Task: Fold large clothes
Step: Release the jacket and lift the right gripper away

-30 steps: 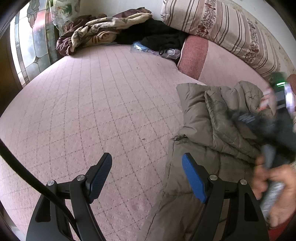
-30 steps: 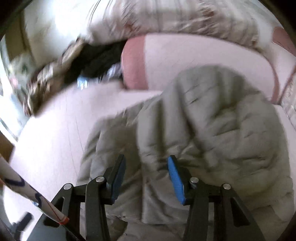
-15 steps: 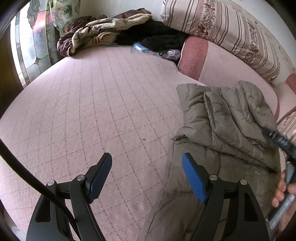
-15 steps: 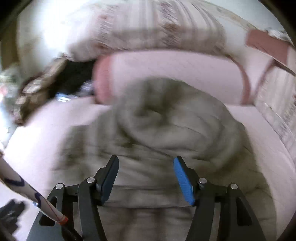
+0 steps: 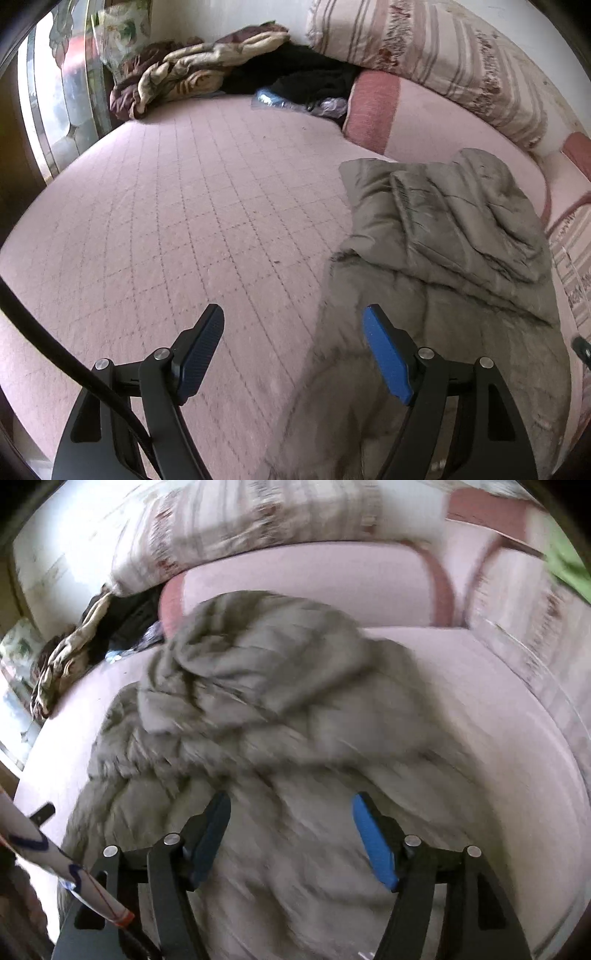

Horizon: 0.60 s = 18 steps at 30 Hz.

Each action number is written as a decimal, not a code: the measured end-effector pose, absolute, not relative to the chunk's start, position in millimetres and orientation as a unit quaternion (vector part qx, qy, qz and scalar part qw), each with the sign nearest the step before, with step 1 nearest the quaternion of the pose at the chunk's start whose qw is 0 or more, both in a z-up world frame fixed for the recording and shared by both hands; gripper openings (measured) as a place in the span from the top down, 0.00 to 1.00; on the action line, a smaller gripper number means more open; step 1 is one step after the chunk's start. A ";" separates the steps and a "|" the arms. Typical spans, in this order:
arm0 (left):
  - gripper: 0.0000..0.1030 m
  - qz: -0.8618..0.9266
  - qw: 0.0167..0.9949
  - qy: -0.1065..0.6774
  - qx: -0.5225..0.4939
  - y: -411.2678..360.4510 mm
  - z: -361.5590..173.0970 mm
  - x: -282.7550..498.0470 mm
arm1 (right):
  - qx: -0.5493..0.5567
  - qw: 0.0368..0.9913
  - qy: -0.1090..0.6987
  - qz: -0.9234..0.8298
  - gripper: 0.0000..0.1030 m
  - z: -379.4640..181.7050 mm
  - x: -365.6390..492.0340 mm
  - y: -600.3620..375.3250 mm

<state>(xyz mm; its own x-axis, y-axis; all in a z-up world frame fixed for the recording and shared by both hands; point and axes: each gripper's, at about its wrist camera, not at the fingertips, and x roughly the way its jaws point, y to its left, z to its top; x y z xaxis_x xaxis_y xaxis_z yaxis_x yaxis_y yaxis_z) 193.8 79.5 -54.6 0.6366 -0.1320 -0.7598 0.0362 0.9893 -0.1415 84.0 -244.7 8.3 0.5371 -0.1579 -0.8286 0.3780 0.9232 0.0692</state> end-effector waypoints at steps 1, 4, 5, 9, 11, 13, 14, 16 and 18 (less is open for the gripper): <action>0.25 -0.044 0.905 0.421 -0.048 77.4 -52.7 186.5 | 0.127 0.866 0.455 -0.164 0.26 10.9 66.6 -252.3; 0.25 -0.044 0.902 0.429 -0.037 75.3 -47.9 163.2 | 0.148 0.850 0.464 -0.201 0.25 13.9 11.6 -290.1; 0.25 -0.049 0.900 0.431 -0.039 76.6 -46.3 155.8 | 0.155 0.847 0.463 -0.211 0.25 14.8 -4.6 -300.6; 0.25 -0.064 0.893 0.444 -0.018 82.8 -41.9 121.3 | 0.183 0.839 0.451 -0.242 0.25 17.3 -58.0 -336.3; 0.27 -0.054 0.896 0.441 0.006 89.3 -39.1 105.2 | 0.198 0.836 0.449 -0.244 0.25 15.0 -72.8 -346.8; 0.30 -0.047 0.894 0.445 0.015 97.5 -38.1 95.8 | 0.211 0.834 0.448 -0.243 0.25 9.8 -87.1 -354.7; 0.34 -0.046 0.892 0.450 0.013 101.6 -38.4 93.1 | 0.215 0.834 0.448 -0.241 0.25 7.3 -89.7 -355.7; 0.36 -0.048 0.883 0.467 -0.002 111.3 -40.3 89.8 | 0.232 0.832 0.446 -0.234 0.25 0.6 -100.6 -362.7; 0.36 -0.064 0.874 0.481 -0.025 118.1 -43.9 89.8 | 0.246 0.831 0.444 -0.229 0.24 -5.0 -106.9 -368.4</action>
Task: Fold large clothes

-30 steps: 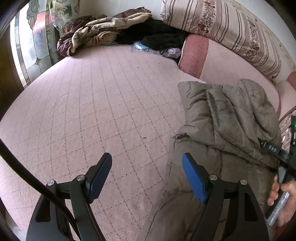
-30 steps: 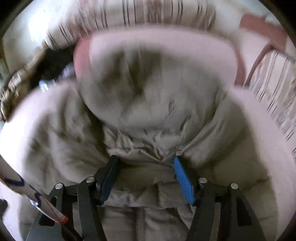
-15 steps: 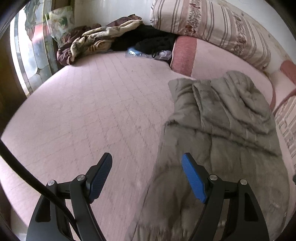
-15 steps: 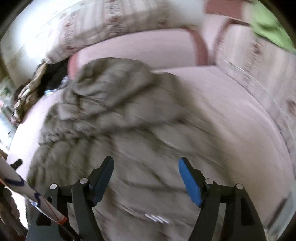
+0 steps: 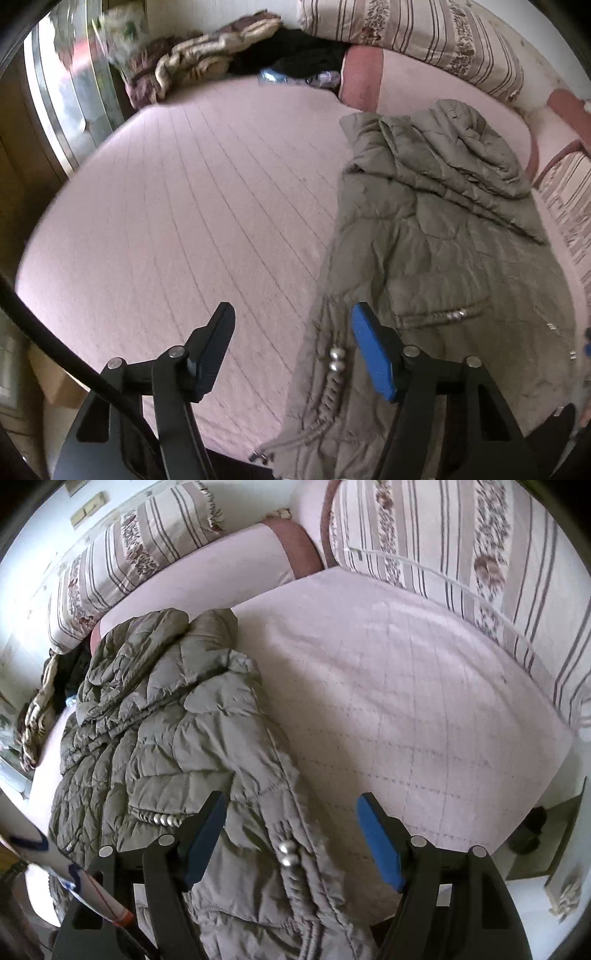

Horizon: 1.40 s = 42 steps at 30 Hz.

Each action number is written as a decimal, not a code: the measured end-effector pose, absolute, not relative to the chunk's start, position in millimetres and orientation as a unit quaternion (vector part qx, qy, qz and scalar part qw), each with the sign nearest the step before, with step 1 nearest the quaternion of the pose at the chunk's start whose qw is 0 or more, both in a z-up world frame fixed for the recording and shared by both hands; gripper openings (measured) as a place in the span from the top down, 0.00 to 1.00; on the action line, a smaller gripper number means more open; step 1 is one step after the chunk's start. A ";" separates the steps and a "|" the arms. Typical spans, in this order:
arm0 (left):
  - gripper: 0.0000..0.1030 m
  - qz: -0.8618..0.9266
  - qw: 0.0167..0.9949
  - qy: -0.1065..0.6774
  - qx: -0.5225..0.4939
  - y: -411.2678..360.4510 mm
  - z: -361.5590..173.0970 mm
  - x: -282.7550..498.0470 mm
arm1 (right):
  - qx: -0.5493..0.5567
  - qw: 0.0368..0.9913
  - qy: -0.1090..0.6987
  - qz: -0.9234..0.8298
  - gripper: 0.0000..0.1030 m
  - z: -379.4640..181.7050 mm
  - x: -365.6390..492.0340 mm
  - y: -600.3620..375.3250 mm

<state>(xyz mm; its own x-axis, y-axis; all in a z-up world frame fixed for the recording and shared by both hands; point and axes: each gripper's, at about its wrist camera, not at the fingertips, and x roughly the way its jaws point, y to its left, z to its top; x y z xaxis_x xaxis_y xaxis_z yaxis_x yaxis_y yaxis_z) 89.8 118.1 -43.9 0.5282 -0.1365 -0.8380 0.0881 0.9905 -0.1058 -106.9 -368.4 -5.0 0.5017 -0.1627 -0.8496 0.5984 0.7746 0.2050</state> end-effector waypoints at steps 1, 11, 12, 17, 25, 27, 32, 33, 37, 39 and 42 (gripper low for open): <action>0.36 -0.067 0.870 0.487 -0.033 119.4 -46.8 89.4 | 0.249 0.831 0.442 -0.230 0.24 -7.1 -108.5 -370.4; 0.36 -0.121 0.815 0.554 -0.118 119.8 -94.5 115.9 | 0.332 0.806 0.452 -0.189 0.21 -47.6 -118.1 -406.8; 0.36 -0.134 0.805 0.563 -0.130 119.2 -100.2 118.7 | 0.345 0.802 0.453 -0.179 0.21 -52.3 -118.0 -408.3; 0.26 -0.207 0.773 0.569 -0.190 115.2 -110.9 116.3 | 0.390 0.799 0.438 -0.136 0.17 -62.9 -118.3 -410.4; 0.26 -0.262 0.741 0.561 -0.259 129.1 -111.9 87.7 | 0.435 0.782 0.442 -0.064 0.18 -71.6 -121.1 -399.7; 0.26 -0.265 0.743 0.555 -0.263 132.7 -112.9 81.6 | 0.430 0.779 0.454 -0.046 0.18 -73.1 -124.2 -387.6; 0.26 -0.279 0.746 0.537 -0.278 133.9 -120.8 70.6 | 0.421 0.778 0.465 -0.024 0.18 -75.8 -132.1 -365.1; 0.26 -0.286 0.742 0.536 -0.283 132.1 -121.3 69.7 | 0.427 0.776 0.464 -0.019 0.18 -76.4 -133.4 -361.9; 0.26 -0.300 0.733 0.543 -0.280 124.7 -120.4 77.3 | 0.444 0.771 0.458 -0.008 0.18 -80.9 -135.3 -354.6; 0.26 -0.285 0.735 0.535 -0.303 134.7 -115.4 89.7 | 0.443 0.771 0.456 -0.009 0.18 -82.2 -136.1 -354.1; 0.26 -0.274 0.739 0.536 -0.303 139.5 -112.8 105.1 | 0.445 0.771 0.456 -0.007 0.18 -82.5 -136.8 -355.8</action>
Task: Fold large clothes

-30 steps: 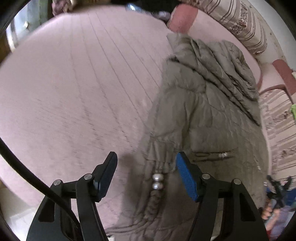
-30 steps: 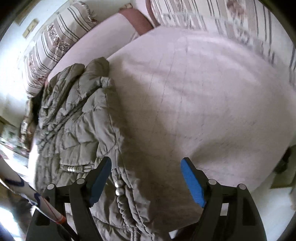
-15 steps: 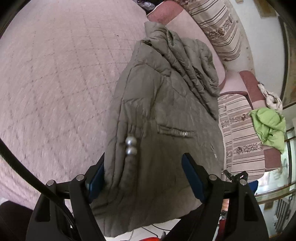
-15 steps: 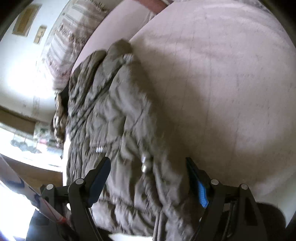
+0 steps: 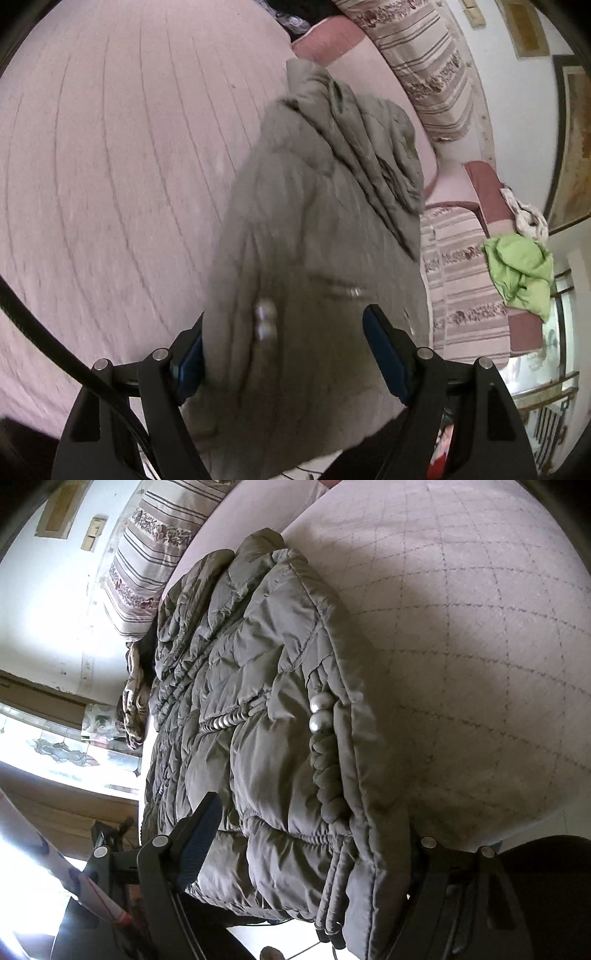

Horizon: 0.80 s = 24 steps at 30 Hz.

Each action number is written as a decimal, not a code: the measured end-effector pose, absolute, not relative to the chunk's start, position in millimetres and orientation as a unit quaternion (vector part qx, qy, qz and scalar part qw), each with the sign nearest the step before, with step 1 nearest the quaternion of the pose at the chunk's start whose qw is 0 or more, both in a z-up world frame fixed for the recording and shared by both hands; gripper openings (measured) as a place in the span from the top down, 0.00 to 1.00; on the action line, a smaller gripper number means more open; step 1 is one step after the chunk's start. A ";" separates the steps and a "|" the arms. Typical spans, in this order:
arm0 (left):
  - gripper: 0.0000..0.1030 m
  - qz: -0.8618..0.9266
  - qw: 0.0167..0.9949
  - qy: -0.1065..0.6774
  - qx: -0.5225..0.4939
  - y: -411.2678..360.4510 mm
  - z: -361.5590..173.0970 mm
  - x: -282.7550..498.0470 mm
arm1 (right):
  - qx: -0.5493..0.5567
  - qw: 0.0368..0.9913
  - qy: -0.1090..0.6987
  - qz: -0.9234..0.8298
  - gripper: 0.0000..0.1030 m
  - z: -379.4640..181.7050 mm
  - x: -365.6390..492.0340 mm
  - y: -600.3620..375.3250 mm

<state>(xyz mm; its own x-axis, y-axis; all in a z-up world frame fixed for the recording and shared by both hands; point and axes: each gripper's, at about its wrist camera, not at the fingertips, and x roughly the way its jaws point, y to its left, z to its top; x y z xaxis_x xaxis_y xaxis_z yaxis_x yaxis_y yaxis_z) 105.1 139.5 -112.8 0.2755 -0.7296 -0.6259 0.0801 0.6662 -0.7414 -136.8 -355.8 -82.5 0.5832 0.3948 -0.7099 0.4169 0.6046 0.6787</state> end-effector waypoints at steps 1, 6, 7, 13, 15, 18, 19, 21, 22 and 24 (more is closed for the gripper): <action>0.26 -0.272 0.736 0.543 -0.299 136.6 -116.6 110.0 | 0.444 0.771 0.456 -0.008 0.18 -82.7 -137.2 -355.5; 0.25 -0.289 0.734 0.546 -0.282 121.0 -120.6 98.9 | 0.447 0.771 0.453 -0.007 0.18 -83.3 -139.4 -356.4; 0.25 -0.296 0.730 0.549 -0.280 117.9 -120.5 93.7 | 0.448 0.771 0.453 -0.006 0.18 -83.8 -140.6 -355.7; 0.25 -0.330 0.712 0.563 -0.259 98.2 -123.9 46.2 | 0.447 0.767 0.461 0.014 0.18 -86.5 -148.0 -341.7; 0.25 -0.324 0.717 0.563 -0.254 93.0 -124.6 42.4 | 0.457 0.762 0.459 0.029 0.20 -89.6 -148.2 -333.2; 0.25 -0.310 0.722 0.565 -0.251 82.1 -121.8 46.3 | 0.473 0.751 0.458 0.054 0.23 -97.1 -142.4 -318.5; 0.25 -0.305 0.722 0.567 -0.252 77.9 -120.8 47.9 | 0.467 0.753 0.460 0.058 0.23 -97.5 -138.4 -312.0; 0.25 -0.292 0.726 0.569 -0.252 70.5 -118.6 49.0 | 0.449 0.761 0.464 0.062 0.23 -95.6 -130.4 -300.9; 0.25 -0.284 0.729 0.571 -0.246 71.9 -118.9 48.4 | 0.444 0.764 0.465 0.064 0.23 -94.7 -127.7 -296.3; 0.41 -0.259 0.741 0.576 -0.226 67.1 -115.8 46.1 | 0.430 0.769 0.469 0.064 0.31 -92.7 -121.2 -286.6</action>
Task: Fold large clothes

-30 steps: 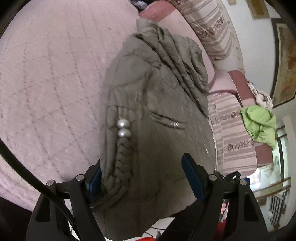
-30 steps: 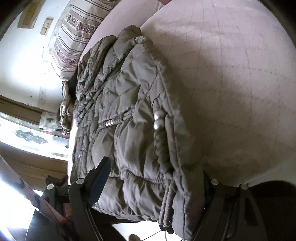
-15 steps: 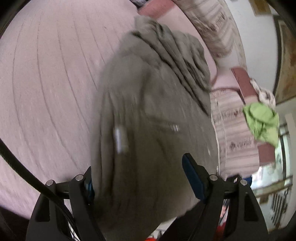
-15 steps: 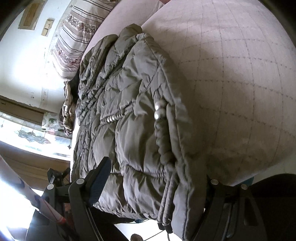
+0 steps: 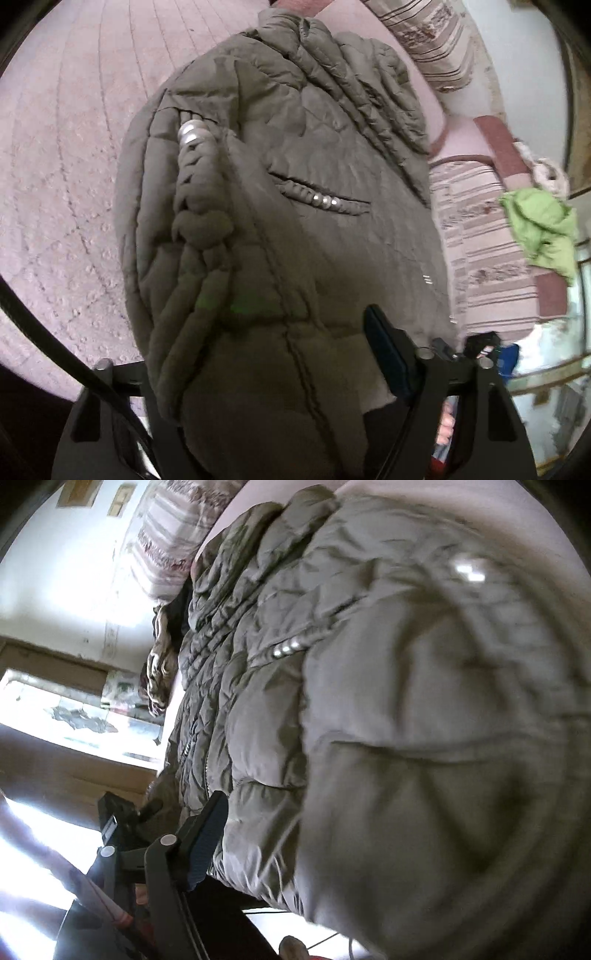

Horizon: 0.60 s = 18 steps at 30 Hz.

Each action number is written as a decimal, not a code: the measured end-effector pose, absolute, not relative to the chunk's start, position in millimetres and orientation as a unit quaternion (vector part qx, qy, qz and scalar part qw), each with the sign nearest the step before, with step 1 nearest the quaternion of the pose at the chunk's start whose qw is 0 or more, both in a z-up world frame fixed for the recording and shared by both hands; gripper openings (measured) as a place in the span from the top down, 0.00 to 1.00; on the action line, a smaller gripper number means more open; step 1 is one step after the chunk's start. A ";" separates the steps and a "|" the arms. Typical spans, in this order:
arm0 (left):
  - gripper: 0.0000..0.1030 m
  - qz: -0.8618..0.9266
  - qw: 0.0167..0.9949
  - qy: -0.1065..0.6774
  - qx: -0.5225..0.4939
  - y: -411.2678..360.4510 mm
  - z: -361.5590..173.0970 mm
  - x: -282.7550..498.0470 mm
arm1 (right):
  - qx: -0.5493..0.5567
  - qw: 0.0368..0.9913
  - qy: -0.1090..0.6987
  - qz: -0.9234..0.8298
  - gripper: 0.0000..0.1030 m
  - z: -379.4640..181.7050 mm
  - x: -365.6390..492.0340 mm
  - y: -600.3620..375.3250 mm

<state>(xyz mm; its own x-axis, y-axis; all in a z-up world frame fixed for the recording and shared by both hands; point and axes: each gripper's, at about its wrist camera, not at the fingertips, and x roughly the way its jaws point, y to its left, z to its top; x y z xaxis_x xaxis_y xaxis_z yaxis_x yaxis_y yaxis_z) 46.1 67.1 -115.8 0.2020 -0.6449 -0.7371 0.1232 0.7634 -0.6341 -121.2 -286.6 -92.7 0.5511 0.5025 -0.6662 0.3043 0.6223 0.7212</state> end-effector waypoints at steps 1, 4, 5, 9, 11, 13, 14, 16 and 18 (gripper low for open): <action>0.63 -0.228 0.751 0.587 -0.199 62.4 -113.0 46.5 | 0.419 0.773 0.473 0.058 0.35 -90.9 -118.3 -282.6; 0.80 -0.205 0.756 0.590 -0.194 66.9 -103.0 44.8 | 0.402 0.781 0.475 0.047 0.63 -83.1 -115.5 -280.0; 0.82 -0.204 0.759 0.586 -0.197 68.6 -98.1 43.4 | 0.405 0.782 0.472 0.048 0.70 -80.4 -116.0 -281.7; 0.86 -0.209 0.779 0.557 -0.201 74.7 -67.8 31.3 | 0.403 0.800 0.441 0.054 0.82 -52.4 -125.0 -285.1; 0.86 -0.215 0.787 0.545 -0.196 77.1 -53.3 24.1 | 0.401 0.806 0.433 0.057 0.83 -41.3 -129.5 -285.3; 0.86 -0.218 0.794 0.536 -0.185 77.5 -39.7 15.2 | 0.395 0.811 0.427 0.063 0.84 -29.7 -136.1 -284.1; 0.86 -0.219 0.798 0.532 -0.179 77.1 -35.1 11.0 | 0.391 0.813 0.426 0.065 0.84 -24.5 -139.8 -283.3; 0.86 -0.221 0.805 0.525 -0.167 78.8 -27.9 1.9 | 0.384 0.817 0.424 0.070 0.84 -14.4 -150.0 -280.6; 0.86 -0.219 0.810 0.522 -0.154 79.6 -23.1 -4.2 | 0.380 0.818 0.426 0.072 0.84 -6.9 -152.1 -279.2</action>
